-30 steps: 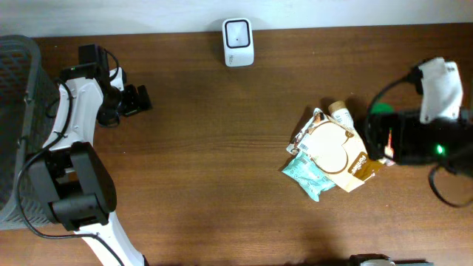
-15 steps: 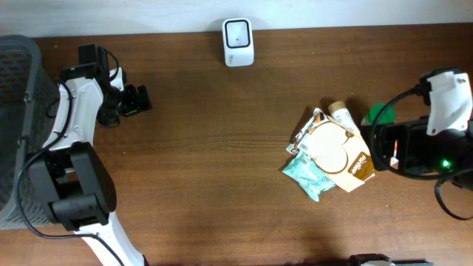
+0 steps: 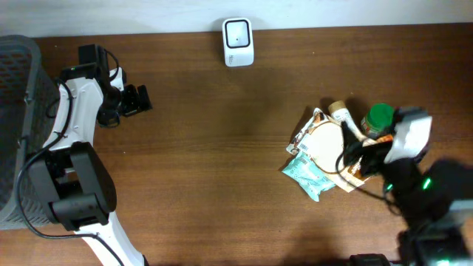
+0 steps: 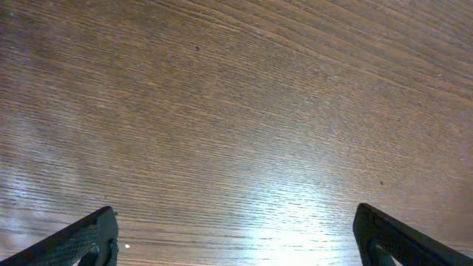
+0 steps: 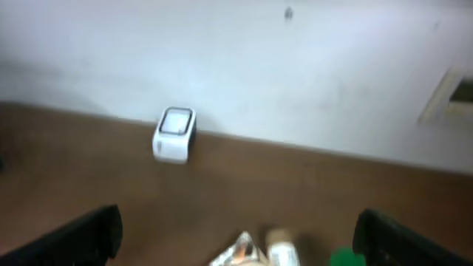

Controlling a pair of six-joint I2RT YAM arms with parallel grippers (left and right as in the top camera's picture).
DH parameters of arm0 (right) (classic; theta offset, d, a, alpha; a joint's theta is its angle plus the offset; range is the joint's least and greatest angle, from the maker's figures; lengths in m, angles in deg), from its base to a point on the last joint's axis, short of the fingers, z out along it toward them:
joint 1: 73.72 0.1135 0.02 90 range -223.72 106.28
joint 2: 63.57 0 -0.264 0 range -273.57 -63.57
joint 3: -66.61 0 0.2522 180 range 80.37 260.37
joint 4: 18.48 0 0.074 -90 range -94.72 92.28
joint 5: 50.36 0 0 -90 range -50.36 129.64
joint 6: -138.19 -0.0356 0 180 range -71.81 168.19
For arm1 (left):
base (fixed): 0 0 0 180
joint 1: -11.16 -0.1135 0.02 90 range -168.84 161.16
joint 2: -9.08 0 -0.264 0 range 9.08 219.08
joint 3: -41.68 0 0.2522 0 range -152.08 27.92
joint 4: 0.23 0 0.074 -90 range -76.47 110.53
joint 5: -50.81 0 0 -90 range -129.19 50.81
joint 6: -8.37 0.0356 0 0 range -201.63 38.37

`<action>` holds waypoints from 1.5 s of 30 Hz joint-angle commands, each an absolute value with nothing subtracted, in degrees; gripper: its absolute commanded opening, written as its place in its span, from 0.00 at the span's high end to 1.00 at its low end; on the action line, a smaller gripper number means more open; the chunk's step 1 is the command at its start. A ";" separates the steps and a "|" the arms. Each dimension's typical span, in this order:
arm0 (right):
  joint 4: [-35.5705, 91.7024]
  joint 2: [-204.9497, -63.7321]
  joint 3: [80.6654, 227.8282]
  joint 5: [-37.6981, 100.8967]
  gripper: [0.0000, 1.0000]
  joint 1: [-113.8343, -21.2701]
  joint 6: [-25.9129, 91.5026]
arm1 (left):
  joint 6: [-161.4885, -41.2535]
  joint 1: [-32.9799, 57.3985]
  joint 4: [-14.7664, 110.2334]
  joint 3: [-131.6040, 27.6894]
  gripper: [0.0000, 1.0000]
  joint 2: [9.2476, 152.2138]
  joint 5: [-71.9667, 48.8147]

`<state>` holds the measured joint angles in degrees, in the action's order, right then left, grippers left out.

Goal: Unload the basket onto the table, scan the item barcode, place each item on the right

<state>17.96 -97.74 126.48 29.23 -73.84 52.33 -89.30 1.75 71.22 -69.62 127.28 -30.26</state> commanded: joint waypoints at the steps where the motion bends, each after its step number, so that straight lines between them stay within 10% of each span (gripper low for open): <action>1: 7.05 -85.11 108.84 29.53 0.02 -73.77 52.47 | -88.81 1.60 71.09 -70.27 0.01 125.72 -30.24; 12: -10.09 -63.75 80.91 29.56 0.02 -73.77 52.44 | -88.81 1.60 71.11 -70.27 0.01 125.72 -30.24; 45: -1.06 -63.93 80.69 29.38 0.02 -73.73 52.27 | -88.81 1.60 71.09 -70.27 0.01 125.72 -30.24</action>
<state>-1.26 -64.37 81.15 29.25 -73.84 52.68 -89.30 1.75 71.18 -69.60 127.28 -30.24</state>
